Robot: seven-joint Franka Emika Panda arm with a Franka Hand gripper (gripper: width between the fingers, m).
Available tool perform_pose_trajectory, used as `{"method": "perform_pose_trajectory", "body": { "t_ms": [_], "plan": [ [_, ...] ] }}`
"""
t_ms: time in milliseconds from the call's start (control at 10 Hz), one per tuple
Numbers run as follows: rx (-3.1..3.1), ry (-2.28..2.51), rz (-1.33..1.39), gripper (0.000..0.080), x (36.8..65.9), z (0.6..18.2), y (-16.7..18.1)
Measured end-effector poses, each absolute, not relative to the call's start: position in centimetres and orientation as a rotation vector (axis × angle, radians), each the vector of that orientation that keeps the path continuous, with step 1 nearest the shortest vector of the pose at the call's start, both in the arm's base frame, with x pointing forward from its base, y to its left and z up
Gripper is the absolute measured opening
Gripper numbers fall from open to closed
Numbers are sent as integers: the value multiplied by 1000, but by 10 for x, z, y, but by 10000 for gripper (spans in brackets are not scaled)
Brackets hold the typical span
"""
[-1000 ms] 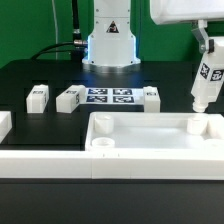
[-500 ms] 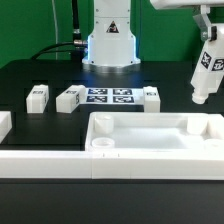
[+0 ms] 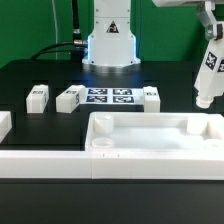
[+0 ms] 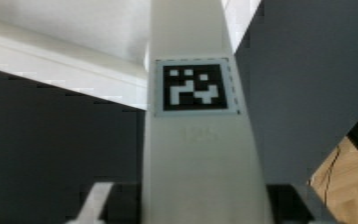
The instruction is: Assemble desk
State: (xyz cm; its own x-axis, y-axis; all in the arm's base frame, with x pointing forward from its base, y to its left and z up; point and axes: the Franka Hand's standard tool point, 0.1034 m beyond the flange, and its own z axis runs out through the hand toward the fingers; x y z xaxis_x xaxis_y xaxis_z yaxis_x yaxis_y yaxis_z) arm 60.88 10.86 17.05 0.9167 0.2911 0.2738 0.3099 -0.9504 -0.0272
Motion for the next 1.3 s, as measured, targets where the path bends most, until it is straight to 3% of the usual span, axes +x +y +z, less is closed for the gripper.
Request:
{"method": "perform_pose_trajectory", "body": {
  "t_ms": [200,300,700,1300],
  "plan": [
    [-2969,-454,-655,291,616,173,107],
    [-2949,-450,-754,291,606,165,108],
    [-2941,-448,-761,291,614,150,110],
    [-2937,-441,-763,291,623,144,111]
  ]
}}
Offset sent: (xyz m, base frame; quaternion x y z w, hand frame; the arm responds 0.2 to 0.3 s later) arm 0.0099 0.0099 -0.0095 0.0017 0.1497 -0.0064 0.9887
